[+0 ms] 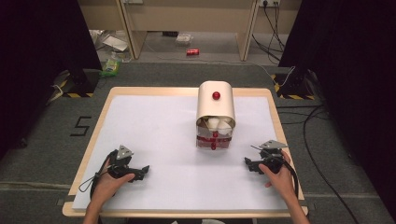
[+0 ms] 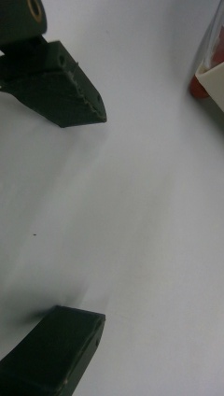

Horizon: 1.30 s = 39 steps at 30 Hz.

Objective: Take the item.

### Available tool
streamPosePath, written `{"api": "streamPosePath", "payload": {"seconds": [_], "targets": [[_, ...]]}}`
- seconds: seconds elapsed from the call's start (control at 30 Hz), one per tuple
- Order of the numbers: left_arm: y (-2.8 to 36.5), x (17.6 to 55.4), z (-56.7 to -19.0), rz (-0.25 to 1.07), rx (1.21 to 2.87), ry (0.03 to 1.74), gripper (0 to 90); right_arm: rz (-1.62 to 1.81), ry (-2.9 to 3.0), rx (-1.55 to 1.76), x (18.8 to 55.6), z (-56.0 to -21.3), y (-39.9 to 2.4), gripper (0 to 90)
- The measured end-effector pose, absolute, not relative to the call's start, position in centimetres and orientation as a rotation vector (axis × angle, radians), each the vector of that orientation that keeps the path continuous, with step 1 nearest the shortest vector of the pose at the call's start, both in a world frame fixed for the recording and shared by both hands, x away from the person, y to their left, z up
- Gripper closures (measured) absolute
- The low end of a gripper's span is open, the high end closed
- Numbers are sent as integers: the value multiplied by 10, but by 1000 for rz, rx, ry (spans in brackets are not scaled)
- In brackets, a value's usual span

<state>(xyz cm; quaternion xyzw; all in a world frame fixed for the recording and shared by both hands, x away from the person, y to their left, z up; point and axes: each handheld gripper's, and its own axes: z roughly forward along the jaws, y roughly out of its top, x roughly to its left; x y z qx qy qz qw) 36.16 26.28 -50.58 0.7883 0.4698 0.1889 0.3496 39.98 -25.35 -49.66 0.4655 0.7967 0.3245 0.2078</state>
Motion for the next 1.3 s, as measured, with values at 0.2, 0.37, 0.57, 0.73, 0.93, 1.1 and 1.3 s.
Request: {"api": "streamPosePath", "payload": {"seconds": [0.2,0.37,0.57,0.73,0.93,1.1,1.3], "targets": [[263,362,-506,489,2043,1217,0,937,2194,1277,396,-495,-253,183],[263,362,-506,491,2044,1216,0,984,2166,1232,392,-489,-253,153],[263,362,-506,489,2042,1217,0,1071,2153,1171,380,-475,-243,159],[263,362,-506,489,2042,1217,0,1121,2174,1126,374,-464,-229,184],[263,362,-506,488,2042,1217,0,1160,2198,1071,366,-450,-214,191],[263,362,-506,489,2043,1216,0,1183,2217,1043,358,-438,-205,202],[263,362,-506,486,2041,1218,0,1226,2235,950,347,-417,-189,205]]}}
